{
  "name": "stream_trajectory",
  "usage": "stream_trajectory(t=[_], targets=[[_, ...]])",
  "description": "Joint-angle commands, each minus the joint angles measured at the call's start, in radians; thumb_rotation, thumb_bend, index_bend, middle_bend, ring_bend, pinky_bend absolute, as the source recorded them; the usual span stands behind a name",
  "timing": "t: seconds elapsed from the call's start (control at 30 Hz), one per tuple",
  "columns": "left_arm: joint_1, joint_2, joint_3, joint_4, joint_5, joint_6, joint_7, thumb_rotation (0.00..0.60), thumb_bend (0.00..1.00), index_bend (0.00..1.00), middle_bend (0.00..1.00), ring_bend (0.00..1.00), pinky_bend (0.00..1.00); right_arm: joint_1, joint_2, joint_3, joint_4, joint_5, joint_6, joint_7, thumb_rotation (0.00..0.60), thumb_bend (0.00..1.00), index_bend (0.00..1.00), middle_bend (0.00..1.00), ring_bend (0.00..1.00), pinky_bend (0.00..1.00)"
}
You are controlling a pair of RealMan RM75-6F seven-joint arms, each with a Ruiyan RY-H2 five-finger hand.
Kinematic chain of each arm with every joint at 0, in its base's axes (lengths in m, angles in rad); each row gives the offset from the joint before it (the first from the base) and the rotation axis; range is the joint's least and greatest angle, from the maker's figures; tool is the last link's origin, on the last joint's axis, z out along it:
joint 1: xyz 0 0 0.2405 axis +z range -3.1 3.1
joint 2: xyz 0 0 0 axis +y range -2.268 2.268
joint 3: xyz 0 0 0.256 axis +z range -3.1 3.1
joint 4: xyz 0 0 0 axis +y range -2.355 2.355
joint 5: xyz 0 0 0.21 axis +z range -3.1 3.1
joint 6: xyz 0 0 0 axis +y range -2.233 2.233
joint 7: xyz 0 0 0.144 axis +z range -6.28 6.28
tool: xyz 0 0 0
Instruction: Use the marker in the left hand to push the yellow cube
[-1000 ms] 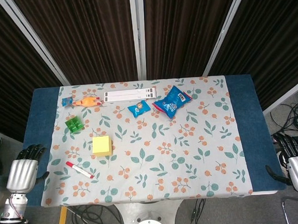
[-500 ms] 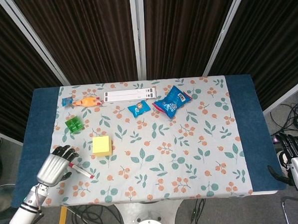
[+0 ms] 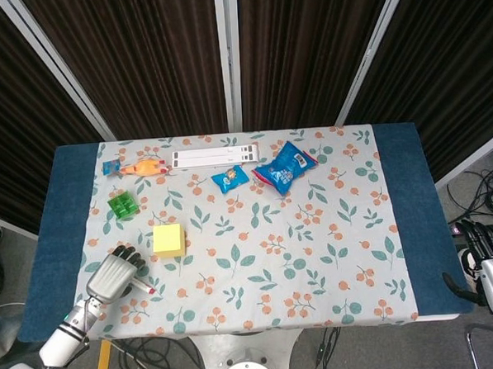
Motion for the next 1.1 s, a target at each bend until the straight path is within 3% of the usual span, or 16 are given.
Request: stream_trajectory(t=[0.03, 0.57, 1.1], targets=[[-0.003, -0.011, 0.002, 0.014, -0.005, -0.004, 0.016, 0.600, 0.22, 0.52, 0.51, 0.30, 0.29, 0.000, 0.000, 0.001, 0.001, 0.002, -0.001, 0.001, 0.546, 0.20, 0.00, 0.06, 0.00, 0.00], [0.002, -0.041, 0.011, 0.040, -0.044, -0.008, 0.075, 0.600, 0.27, 0.58, 0.59, 0.40, 0.29, 0.000, -0.006, 0.002, 0.012, 0.005, -0.002, 0.012, 0.546, 0.20, 0.00, 0.06, 0.00, 0.00], [0.000, -0.050, 0.014, 0.025, -0.078, -0.027, 0.140, 0.600, 0.34, 0.58, 0.60, 0.41, 0.29, -0.006, -0.012, 0.001, 0.023, 0.005, 0.006, 0.024, 0.546, 0.20, 0.00, 0.07, 0.00, 0.00]])
